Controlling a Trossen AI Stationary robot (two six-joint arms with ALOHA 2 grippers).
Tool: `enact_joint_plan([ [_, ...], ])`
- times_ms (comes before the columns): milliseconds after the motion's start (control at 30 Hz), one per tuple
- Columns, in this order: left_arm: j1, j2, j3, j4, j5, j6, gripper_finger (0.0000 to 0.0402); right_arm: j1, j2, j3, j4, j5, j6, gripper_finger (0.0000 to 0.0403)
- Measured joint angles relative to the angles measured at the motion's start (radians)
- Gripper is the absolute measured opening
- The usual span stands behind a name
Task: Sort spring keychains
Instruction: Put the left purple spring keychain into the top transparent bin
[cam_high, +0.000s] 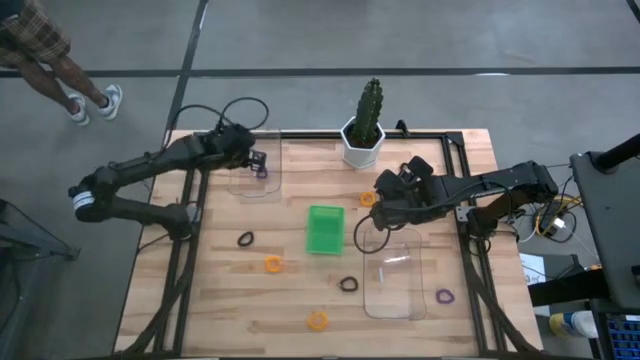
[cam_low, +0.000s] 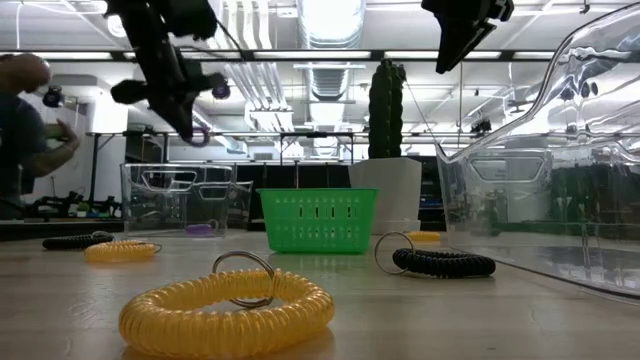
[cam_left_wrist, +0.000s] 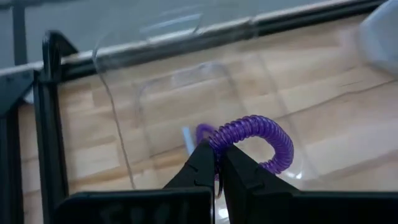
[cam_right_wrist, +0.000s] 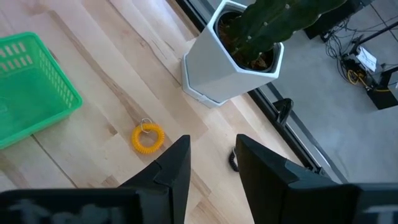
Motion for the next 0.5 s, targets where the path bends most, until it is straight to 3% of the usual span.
enact_joint_plan([
  [367, 0.137, 0.268, 0.005, 0.002, 0.182, 0.115, 0.0007, 0.0, 0.0, 0.0, 0.001, -0.002, 0.01, 0.013],
  [500, 0.156, 0.353, 0.005, 0.003, 0.201, 0.139, 0.0007, 0.0, 0.0, 0.0, 0.001, -0.002, 0.009, 0.0125],
])
